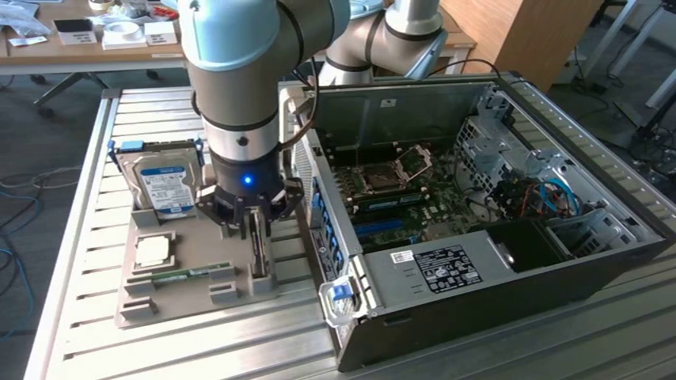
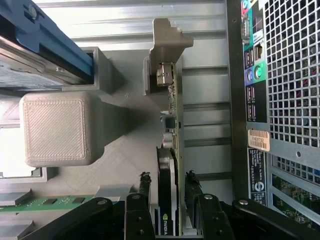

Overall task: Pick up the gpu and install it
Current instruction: 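Pick up the gpu and move the gpu toward the slot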

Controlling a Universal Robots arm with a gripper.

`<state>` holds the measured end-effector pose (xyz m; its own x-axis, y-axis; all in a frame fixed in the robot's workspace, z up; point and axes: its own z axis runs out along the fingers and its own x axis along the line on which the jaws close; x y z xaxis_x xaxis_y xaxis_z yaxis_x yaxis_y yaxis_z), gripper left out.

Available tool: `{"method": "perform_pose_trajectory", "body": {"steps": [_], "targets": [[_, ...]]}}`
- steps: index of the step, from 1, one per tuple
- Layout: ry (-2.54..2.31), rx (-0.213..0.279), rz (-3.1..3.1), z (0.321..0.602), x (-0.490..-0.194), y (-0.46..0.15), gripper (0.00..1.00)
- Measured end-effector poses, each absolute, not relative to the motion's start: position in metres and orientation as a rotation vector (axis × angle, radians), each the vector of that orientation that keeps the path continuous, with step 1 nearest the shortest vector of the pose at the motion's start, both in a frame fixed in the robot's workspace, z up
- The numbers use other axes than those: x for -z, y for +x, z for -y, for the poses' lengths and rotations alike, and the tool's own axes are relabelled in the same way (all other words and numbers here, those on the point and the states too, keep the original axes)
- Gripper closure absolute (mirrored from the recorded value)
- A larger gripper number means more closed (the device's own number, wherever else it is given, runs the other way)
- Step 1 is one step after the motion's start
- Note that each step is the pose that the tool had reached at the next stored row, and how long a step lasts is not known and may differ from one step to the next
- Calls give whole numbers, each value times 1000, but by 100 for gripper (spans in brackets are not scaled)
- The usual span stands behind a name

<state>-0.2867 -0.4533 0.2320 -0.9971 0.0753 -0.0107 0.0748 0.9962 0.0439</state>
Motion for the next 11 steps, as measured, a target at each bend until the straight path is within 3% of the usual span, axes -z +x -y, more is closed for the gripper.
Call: {"method": "perform_pose_trajectory", "body": {"steps": [11], "targets": [[118,-68,-3126,453,-229,-287,58]]}}
